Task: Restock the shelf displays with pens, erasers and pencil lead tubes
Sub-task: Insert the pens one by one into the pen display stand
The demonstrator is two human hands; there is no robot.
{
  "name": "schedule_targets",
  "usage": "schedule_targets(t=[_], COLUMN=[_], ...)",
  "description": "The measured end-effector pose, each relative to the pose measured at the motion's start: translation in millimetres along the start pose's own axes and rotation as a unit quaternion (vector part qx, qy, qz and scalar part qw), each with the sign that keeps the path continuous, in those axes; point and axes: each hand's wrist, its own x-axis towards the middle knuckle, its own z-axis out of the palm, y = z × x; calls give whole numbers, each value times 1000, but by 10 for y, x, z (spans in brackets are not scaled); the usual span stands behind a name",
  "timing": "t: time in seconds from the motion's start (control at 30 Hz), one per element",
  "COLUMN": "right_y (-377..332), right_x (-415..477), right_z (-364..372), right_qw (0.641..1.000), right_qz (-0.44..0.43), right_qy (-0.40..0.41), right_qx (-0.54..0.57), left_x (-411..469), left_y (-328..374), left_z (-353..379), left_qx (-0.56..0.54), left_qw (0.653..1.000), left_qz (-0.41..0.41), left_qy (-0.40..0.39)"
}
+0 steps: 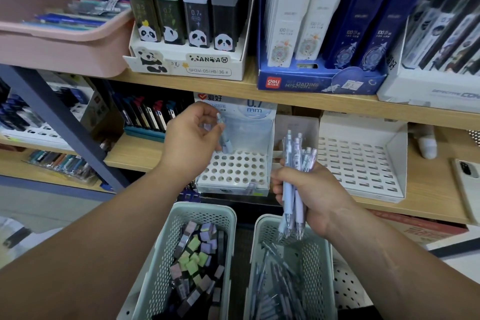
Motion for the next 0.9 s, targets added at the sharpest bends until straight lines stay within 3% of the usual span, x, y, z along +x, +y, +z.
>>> schedule_targets(t=[0.33,0.77,0.9], right_y=[-52,-150,-163], right_x=[-55,-143,-156], right_z=[-74,-103,-102], right_qw=[1000,997,997], right_qz=[6,22,27], right_qy=[-17,-78,-78], right_qx=[0,-7,-1], left_x=[20,38,28], left_y=[-56,-96,-93], left_z=[160,251,228], left_qx=[90,228,231], left_qw=[996,960,961], left_qz=[24,155,145], left_qy=[0,40,33])
